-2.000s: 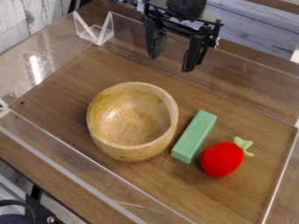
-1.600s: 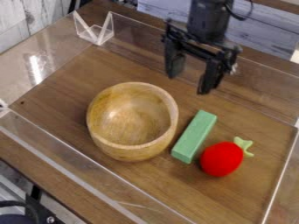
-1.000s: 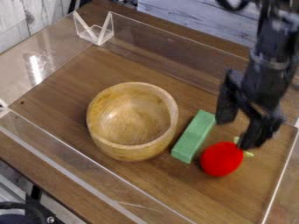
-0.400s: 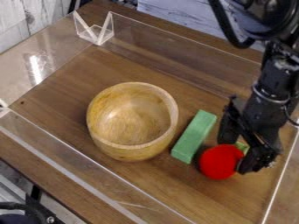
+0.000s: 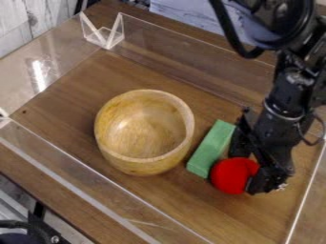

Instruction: Move the red object to the left side of the table

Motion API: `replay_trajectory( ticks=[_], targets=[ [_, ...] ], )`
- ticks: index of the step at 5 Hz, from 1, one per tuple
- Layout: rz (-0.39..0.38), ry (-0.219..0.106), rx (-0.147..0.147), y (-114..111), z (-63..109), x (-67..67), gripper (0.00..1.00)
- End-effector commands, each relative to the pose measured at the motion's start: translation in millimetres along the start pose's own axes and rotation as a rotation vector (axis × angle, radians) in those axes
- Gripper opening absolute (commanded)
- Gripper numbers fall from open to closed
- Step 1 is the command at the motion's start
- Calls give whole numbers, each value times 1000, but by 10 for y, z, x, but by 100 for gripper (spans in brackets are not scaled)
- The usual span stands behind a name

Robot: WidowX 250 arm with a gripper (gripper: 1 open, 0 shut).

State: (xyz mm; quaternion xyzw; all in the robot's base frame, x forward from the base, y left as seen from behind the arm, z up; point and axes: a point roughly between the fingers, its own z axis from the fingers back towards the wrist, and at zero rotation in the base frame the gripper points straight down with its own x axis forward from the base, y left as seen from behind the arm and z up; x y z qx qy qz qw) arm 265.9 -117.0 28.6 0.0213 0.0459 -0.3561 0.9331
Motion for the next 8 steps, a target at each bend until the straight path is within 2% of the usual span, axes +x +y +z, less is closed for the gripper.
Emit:
replay_trajectory(
  ticks=[1, 2, 5, 7, 8],
  targets=[
    [48, -97, 30, 21, 211, -6, 100],
    [96, -124, 40, 6, 195, -45, 100],
    [-53, -174, 80, -116, 337, 48, 100],
    [-86, -193, 77, -247, 198, 80, 100],
    [-35, -195, 74, -162, 185, 67, 100]
  ],
)
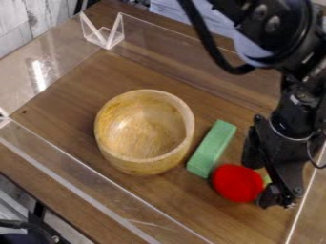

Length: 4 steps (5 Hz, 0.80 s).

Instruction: Move the red object to the left side of the table

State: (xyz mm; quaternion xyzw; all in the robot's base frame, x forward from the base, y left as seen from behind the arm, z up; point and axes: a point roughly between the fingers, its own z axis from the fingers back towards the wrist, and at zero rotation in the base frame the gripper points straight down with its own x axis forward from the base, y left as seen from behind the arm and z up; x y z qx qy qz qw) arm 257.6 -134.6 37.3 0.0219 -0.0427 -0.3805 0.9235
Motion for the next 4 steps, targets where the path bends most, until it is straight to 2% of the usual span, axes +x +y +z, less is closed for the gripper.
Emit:
replay_trajectory(
  ticks=[1, 2, 3, 4],
  targets=[
    [60, -26, 10, 118, 56, 13, 100],
    [91, -25, 10, -12, -78, 51, 100],
    [74, -20, 10, -22, -33, -27, 0],
    [7, -15, 13, -45, 77, -40, 0]
  ],
)
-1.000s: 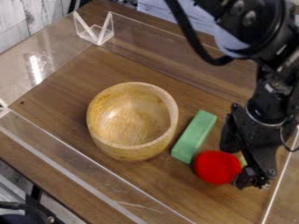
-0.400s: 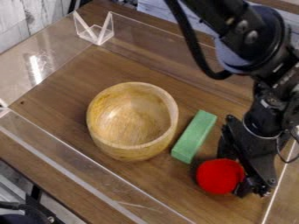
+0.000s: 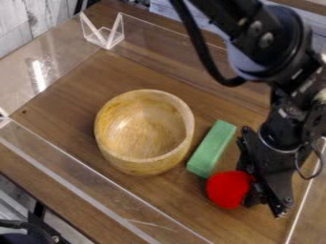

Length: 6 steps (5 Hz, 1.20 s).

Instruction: Move the red object to the left side of the table

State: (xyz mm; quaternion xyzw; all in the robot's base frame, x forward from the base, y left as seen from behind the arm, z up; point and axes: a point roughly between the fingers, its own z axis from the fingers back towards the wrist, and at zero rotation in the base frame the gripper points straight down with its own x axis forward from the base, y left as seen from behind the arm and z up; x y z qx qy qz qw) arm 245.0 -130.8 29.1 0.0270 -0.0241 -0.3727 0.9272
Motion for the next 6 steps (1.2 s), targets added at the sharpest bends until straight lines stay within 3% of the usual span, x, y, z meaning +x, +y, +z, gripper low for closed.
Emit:
replay_trajectory(
  ticks=[1, 2, 3, 4, 5, 6],
  targets=[
    [-75, -49, 41, 22, 375, 54, 0],
    [-86, -47, 82, 91, 705, 4, 0],
    [-88, -66, 120, 274, 1059, -105, 0],
    [-38, -89, 131, 576, 1261, -328, 0],
    [58, -106, 152, 870, 1357, -599, 0],
    [207, -81, 180, 1226, 1343, -922, 0]
  ],
)
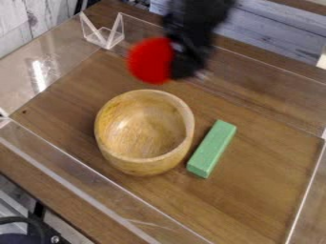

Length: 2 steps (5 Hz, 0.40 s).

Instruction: Move the red object to the left side of the table

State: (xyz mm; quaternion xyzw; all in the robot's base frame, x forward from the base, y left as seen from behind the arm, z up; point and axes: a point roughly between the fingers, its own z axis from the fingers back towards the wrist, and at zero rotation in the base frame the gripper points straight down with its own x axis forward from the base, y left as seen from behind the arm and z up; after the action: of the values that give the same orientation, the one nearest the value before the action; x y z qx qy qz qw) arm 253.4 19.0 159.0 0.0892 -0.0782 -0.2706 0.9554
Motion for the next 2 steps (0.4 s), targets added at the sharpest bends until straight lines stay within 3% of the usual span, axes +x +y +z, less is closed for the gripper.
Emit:
replay_trajectory(
  ticks=[1, 2],
  targets=[
    [112, -15, 35, 404, 135, -162, 0],
    [223, 9, 54, 769, 151, -292, 0]
  ],
)
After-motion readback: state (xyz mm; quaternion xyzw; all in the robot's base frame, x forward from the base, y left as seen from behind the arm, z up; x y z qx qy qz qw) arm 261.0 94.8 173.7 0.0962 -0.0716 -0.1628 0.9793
